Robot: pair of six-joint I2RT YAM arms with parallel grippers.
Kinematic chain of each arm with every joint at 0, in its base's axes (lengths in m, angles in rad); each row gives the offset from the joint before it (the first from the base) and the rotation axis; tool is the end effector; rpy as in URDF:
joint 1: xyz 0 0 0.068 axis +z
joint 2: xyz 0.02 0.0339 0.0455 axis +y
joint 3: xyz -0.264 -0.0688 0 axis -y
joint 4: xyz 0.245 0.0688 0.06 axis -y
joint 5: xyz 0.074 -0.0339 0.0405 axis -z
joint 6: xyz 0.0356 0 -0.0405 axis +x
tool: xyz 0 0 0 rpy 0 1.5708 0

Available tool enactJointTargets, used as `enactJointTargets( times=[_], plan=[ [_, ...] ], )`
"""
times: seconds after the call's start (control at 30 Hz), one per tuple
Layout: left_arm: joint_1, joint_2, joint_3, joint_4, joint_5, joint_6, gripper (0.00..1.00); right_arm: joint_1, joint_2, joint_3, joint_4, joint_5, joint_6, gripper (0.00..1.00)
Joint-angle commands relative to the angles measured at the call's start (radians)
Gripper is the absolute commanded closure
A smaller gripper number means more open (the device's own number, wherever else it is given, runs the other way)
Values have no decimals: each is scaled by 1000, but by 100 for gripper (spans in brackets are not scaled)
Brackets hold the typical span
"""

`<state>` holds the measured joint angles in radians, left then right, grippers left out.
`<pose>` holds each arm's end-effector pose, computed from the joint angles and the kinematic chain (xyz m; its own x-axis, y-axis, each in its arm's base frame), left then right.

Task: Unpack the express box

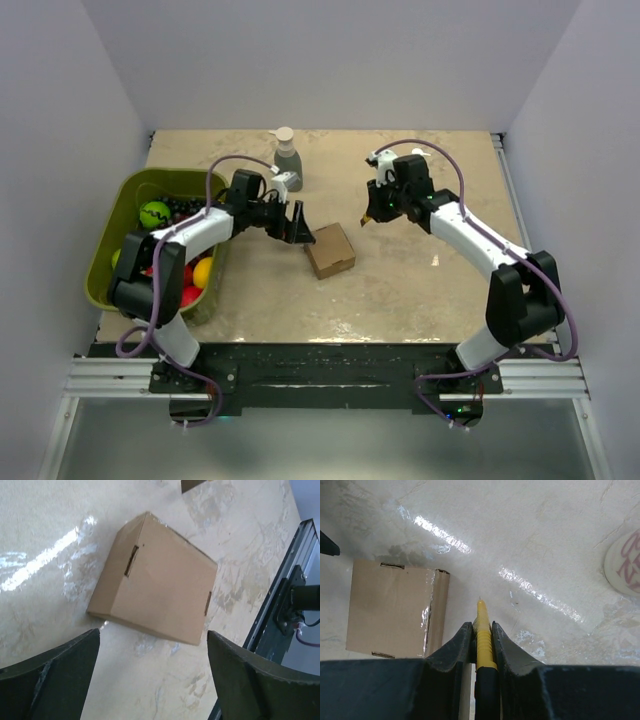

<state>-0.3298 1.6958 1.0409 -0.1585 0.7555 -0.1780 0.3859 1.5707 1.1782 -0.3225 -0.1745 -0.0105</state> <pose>0.3255 -0.1372 0.2012 -0.7973 0.1367 -0.5880 0.5489 0.5693 -0.6120 0.3235 0.1381 0.2677 -0.6022 -0.2558 -0.7562 -0.4985 0.8604 0.1059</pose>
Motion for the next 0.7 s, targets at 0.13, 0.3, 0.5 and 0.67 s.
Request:
enactJointTargets(
  times=[0.13,0.3,0.5,0.67],
  plan=[
    [-72,82,73,-44,-157,-23,13,4,-6,58,11,9,-22,100],
    [-66,44,-33,-50,-226,15,21,4,-15,46,16,3,-16,100],
    [-19,-27,-169,-27,-186,60,32,4,-20,34,16,3,-17,100],
    [-2,-50,-211,-3,-165,101,36,4,-31,14,30,6,-14,100]
  ],
)
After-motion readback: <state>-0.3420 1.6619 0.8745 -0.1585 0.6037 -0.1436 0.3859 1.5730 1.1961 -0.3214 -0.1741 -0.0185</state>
